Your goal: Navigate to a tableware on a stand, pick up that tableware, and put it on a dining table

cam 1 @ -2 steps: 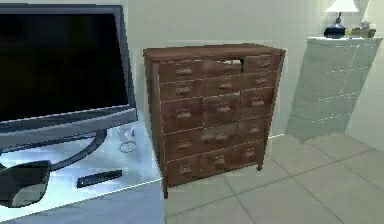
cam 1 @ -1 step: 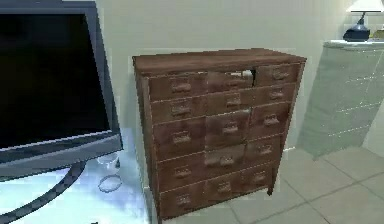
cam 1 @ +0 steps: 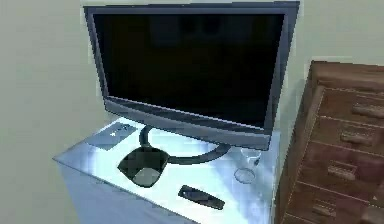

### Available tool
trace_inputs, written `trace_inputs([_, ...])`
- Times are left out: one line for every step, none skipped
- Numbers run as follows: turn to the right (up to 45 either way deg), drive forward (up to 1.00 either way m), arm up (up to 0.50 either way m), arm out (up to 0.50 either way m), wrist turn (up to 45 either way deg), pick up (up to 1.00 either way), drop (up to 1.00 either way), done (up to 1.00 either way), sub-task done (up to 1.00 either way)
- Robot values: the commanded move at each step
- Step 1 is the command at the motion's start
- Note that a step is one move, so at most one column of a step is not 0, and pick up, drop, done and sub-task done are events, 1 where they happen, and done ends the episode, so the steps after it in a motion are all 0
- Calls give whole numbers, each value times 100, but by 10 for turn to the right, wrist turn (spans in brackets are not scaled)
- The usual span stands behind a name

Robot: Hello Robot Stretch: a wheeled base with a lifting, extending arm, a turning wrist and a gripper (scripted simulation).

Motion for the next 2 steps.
trace_inputs([-450,0,0,0,0,0,0,0,0])
trace_inputs([-450,0,0,0,0,0,0,0,0])
